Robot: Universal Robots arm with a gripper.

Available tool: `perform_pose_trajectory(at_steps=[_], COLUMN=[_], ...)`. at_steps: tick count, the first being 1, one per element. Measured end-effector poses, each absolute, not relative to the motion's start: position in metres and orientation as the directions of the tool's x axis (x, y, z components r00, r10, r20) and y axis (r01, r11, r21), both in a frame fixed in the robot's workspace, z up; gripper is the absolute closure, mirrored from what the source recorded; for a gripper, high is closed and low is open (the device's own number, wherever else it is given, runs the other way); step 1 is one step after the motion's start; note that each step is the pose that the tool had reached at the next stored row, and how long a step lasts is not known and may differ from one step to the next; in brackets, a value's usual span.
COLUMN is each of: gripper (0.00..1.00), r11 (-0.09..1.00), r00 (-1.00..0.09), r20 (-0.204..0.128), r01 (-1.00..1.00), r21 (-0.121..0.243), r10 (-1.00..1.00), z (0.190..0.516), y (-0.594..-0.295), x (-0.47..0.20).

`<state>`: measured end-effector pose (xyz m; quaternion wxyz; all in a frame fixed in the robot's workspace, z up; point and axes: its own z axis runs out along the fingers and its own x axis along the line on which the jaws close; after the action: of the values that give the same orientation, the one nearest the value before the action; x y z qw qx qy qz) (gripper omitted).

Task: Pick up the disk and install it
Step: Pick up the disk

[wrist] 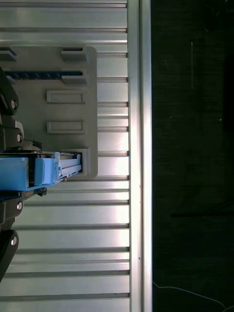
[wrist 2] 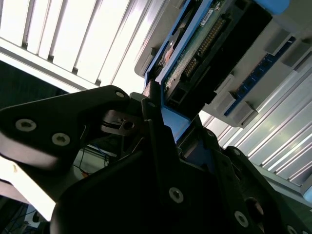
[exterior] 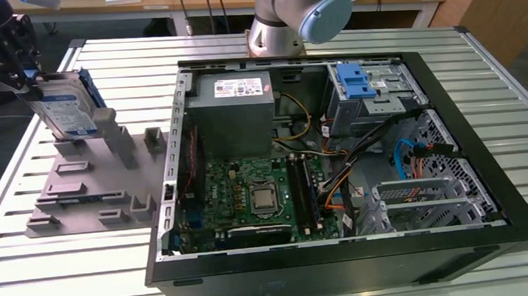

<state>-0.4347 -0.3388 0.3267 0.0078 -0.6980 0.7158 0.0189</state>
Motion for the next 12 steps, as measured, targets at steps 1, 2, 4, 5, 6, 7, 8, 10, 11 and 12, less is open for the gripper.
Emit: perform_pose_trajectory(at_steps=[1, 2, 4, 5, 6, 7, 8, 10, 11, 12], gripper=[0.64, 0.64, 0.64, 0.64, 0.64, 0.64, 0.64, 0.64, 0.64, 0.64], r11=[0.025, 0.025, 0.025, 0.025, 0.025, 0.025, 0.025, 0.025, 0.025, 0.025], r00=[-0.025, -0.025, -0.025, -0.025, -0.025, -0.026, -0.025, -0.025, -0.026, -0.025], r20=[-0.038, -0.038, -0.038, -0.038, -0.037, -0.037, -0.038, -0.037, -0.038, -0.038], r01=[-1.0, -1.0, -1.0, -1.0, -1.0, -1.0, -1.0, -1.0, -1.0, -1.0], r21=[0.016, 0.016, 0.016, 0.016, 0.016, 0.016, 0.016, 0.016, 0.016, 0.016], r10=[-0.999, -0.999, -0.999, -0.999, -0.999, -0.999, -0.999, -0.999, -0.999, -0.999], z=[0.327, 0.3274, 0.328, 0.3283, 0.3288, 0.3292, 0.3295, 0.3303, 0.3306, 0.331], y=[-0.3388, -0.3388, -0.3388, -0.3388, -0.3388, -0.3388, -0.3388, -0.3388, -0.3388, -0.3388], x=[-0.4347, -0.4347, -0.4347, -0.4348, -0.4348, -0.4348, -0.4348, -0.4348, -0.4348, -0.4348])
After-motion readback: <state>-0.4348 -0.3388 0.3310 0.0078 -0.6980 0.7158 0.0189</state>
